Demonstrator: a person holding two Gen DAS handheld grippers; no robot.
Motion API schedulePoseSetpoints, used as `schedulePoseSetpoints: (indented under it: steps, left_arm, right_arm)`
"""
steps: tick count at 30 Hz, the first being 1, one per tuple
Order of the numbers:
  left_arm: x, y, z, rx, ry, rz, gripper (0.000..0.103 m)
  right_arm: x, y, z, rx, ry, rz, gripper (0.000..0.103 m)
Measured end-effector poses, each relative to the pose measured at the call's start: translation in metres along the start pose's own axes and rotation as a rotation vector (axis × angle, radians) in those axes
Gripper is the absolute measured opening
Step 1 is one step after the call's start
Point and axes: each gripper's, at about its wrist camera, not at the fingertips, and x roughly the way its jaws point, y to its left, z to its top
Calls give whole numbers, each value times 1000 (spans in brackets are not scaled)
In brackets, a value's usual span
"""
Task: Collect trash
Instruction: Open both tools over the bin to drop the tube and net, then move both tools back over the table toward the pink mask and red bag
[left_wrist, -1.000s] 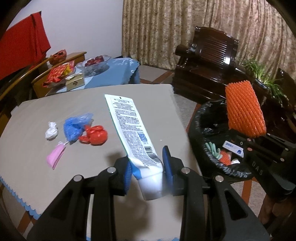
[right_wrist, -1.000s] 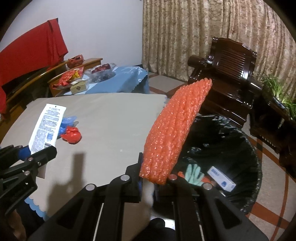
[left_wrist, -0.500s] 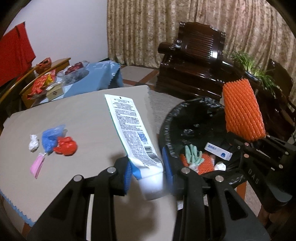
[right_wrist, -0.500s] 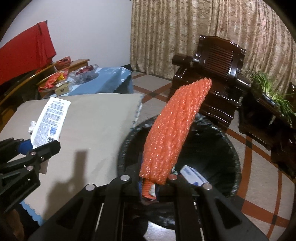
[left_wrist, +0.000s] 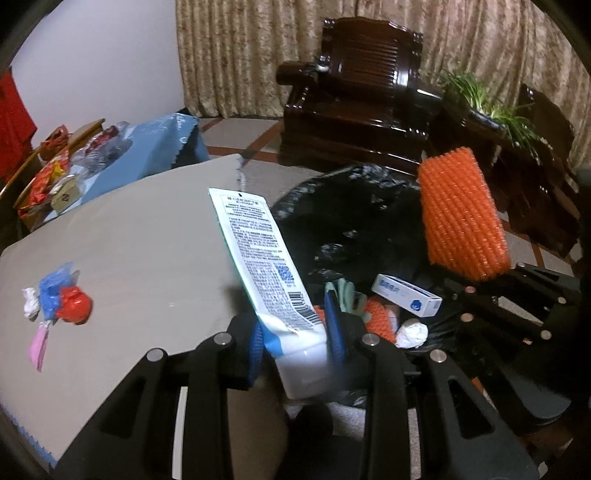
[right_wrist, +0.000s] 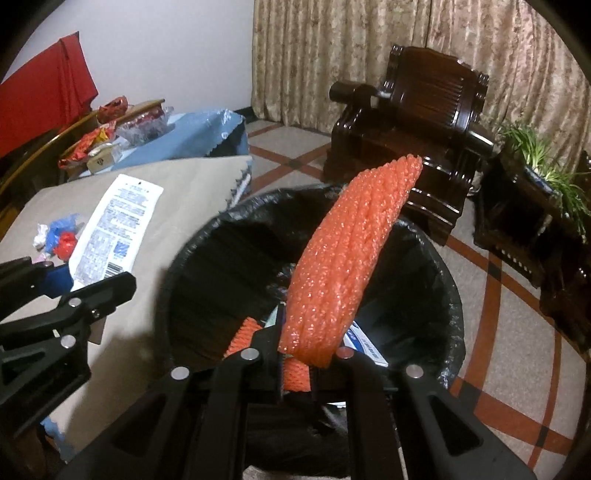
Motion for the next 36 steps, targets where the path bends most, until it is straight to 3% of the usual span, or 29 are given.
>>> schedulePoseSetpoints:
  steps: [5,8,9,10,12,21,36]
  left_arm:
    - [23,-16,7,21,18,-32,30]
    - [37,-21,7,34,45,-57,33]
    - [39,-21,7,38,45,-52,40]
    - [40,-20,5,44,40,-47,50]
    - [39,-18,1,47,33,-40,55]
    - [24,11,-12,15,41,-6,60]
    - [-61,84,-20,-93,-72,49,63]
  right_arm:
    - [22,-16,-2,-12,41,9,13]
    - [31,-24,-9,5,73,-4,34]
    - [31,-26,-11,11,69,-13,39]
    - [31,-27,-14,17,70,-16,40]
    - [31,-30,-20,34,81,-14,40]
    - [11,-18,-27,85,71,-11,41]
    - [-69,47,3,66,-55,-17,47]
